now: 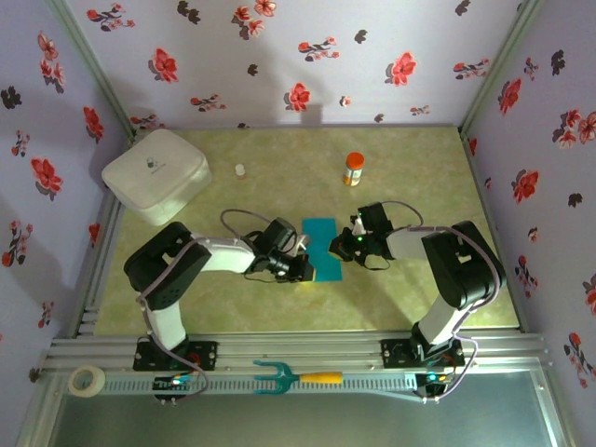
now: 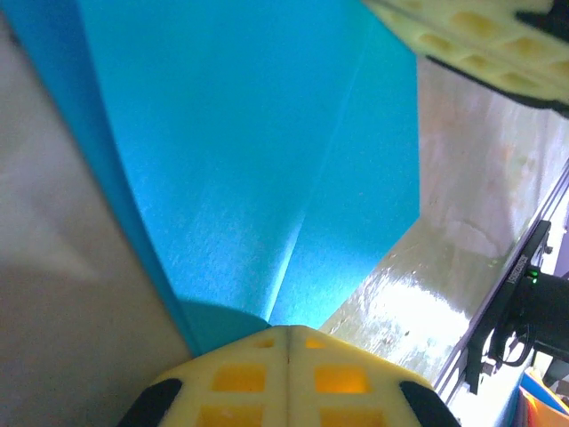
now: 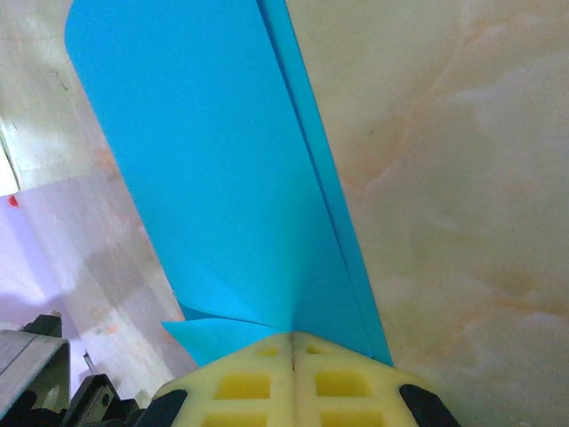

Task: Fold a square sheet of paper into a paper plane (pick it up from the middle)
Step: Fold the triangle a second time at the center of the table.

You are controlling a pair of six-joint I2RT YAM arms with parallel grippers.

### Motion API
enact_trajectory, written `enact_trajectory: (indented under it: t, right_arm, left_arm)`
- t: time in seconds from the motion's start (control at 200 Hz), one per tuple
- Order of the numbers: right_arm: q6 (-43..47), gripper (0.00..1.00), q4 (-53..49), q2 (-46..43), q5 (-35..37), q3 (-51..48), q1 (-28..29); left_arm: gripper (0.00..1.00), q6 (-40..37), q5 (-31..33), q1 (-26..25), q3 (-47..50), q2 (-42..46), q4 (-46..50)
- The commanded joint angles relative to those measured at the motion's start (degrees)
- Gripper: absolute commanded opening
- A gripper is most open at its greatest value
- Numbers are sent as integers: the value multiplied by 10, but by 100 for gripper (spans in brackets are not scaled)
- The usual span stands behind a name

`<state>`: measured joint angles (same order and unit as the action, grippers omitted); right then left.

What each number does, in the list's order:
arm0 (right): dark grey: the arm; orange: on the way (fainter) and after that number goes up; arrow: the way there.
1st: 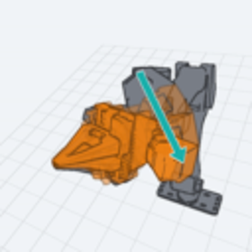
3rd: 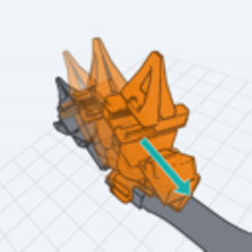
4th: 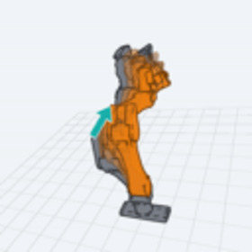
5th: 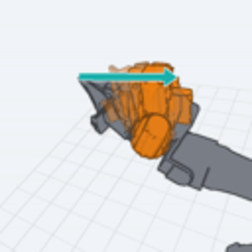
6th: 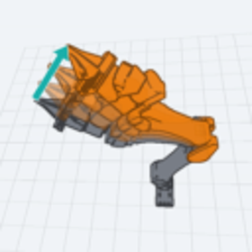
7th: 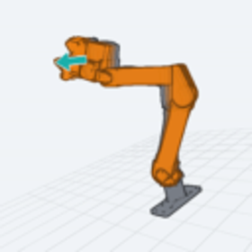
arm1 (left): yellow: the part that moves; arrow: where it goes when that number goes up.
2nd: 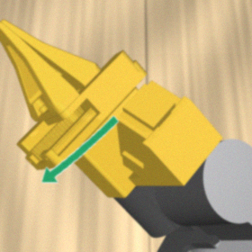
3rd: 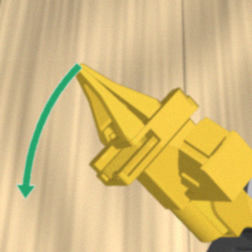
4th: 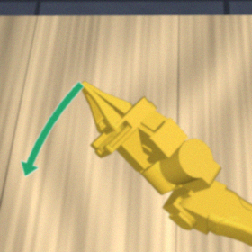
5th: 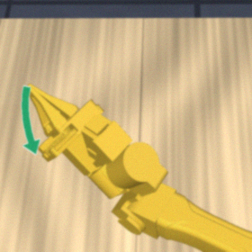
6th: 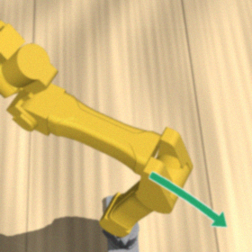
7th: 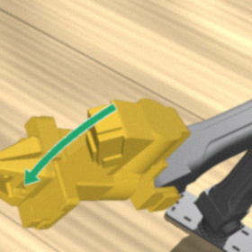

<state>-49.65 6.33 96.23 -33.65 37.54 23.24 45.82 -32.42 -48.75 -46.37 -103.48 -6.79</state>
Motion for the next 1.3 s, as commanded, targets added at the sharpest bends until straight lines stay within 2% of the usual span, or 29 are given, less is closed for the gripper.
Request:
enact_trajectory:
  t: [0.0,0.115,0.255,0.53,0.665,0.81,1.07,1.295]
  right_arm:
    - [5,0,-50,7,45,-17,-9]
    - [5,0,-50,5,43,-15,-9]
    - [2,0,-48,4,41,-13,-9]
    - [-1,0,-45,3,39,-12,-9]
    - [-2,0,-39,1,32,-11,-9]
    - [-5,0,-30,-13,21,3,-8]
    - [4,1,-57,-70,18,16,22]
    - [-23,0,-28,-36,31,-5,75]
  left_arm:
    - [0,-3,-1,-2,12,22,65]
    - [0,-6,19,-5,18,56,67]
    - [0,7,18,4,21,100,4]
    - [0,16,-5,15,-50,0,-17]
    - [0,22,-4,14,-47,-31,-12]
    - [0,26,25,11,-15,-39,-6]
    - [0,43,29,10,7,-44,-33]
    - [0,43,31,10,5,-44,-33]
